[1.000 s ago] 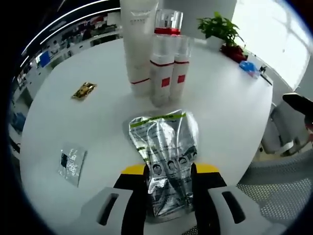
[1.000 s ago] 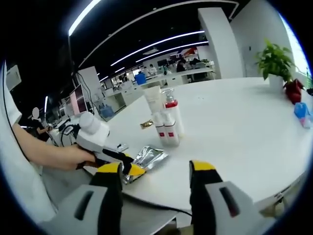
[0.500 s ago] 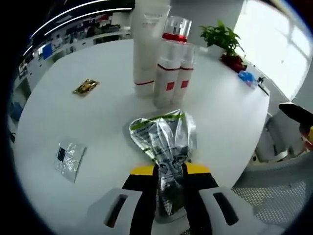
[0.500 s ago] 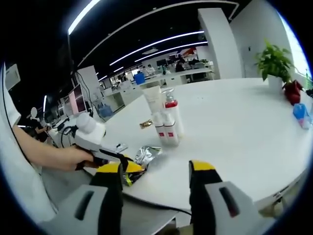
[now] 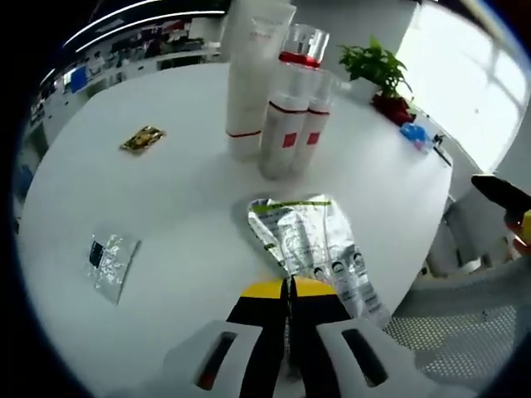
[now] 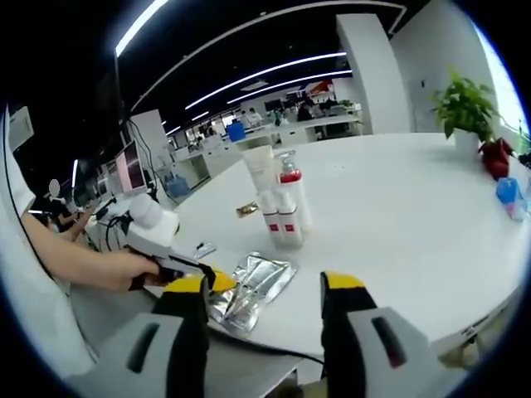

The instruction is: Arrange the skincare products in the storage area until every visible bottle or jar stands upright without overlapping.

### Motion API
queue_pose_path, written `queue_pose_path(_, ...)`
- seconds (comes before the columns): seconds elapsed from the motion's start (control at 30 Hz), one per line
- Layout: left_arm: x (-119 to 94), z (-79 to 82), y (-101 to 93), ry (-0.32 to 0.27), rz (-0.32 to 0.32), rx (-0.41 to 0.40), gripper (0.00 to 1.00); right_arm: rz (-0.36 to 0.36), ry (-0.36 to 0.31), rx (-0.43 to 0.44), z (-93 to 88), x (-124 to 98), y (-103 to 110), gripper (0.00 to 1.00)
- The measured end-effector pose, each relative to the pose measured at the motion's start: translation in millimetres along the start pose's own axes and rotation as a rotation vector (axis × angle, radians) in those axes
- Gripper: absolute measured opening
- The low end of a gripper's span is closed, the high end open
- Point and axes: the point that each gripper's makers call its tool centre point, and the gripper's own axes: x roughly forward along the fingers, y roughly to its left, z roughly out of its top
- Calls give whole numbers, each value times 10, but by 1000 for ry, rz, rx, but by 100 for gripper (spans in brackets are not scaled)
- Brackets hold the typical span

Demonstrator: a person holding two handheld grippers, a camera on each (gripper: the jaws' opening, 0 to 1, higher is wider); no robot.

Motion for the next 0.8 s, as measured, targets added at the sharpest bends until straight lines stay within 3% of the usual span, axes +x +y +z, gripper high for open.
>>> queue_pose_path(0.23, -95, 61, -37, -28, -44, -104, 0, 5, 3, -1, 4, 28, 9, 55)
queue_pose_path(0.57, -391, 300, -114, -134, -150, -230, 0, 32, 4, -8, 41, 119, 69, 54)
queue_pose_path(0.8, -617, 463, -163, -197, -217, -250, 0, 64, -17, 4, 142, 170, 141, 53)
